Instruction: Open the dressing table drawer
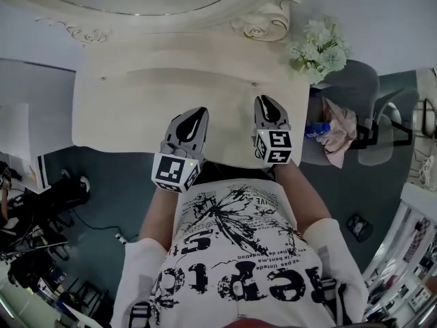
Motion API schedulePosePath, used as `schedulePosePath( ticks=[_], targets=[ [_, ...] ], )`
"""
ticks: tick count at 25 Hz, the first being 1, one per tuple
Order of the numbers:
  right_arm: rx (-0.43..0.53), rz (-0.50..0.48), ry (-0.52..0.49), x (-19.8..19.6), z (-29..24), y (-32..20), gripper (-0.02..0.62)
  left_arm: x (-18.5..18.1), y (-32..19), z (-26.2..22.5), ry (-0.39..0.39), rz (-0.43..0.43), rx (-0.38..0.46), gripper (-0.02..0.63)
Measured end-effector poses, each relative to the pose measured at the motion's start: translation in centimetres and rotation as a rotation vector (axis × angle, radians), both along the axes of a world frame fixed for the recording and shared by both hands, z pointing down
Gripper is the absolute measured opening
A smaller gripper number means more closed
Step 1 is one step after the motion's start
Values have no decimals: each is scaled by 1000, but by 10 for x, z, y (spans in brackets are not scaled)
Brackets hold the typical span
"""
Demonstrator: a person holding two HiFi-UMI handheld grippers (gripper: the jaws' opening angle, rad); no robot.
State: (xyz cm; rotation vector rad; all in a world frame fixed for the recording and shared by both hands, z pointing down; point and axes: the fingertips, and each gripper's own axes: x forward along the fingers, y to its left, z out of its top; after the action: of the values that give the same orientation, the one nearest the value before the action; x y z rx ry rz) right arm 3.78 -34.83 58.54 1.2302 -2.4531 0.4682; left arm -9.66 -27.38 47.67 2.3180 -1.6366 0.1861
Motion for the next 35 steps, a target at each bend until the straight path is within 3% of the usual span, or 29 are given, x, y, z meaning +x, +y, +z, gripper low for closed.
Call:
schedulePosePath(
  ticks=[2, 7, 11, 17, 21, 35],
  targets=[
    [-11, -4, 29, -5, 12, -6, 124, -5, -6, 10, 3, 4, -8, 18],
    [-40, 10, 96, -13, 41, -23, 140, -14, -19, 26, -17, 10, -35, 18],
    [-69, 79, 95, -14, 51, -37, 141, -14, -26, 25, 37, 11, -44, 18],
    [-97, 152, 91, -16, 56, -49, 137, -12, -30, 28, 58, 33, -57, 18],
    [-89, 155, 112, -18, 56, -48, 106, -17, -36, 29, 80, 27, -68, 18],
    [-127, 181, 132, -17, 56, -31, 104, -13, -31, 35, 93, 92, -101, 18]
  ],
)
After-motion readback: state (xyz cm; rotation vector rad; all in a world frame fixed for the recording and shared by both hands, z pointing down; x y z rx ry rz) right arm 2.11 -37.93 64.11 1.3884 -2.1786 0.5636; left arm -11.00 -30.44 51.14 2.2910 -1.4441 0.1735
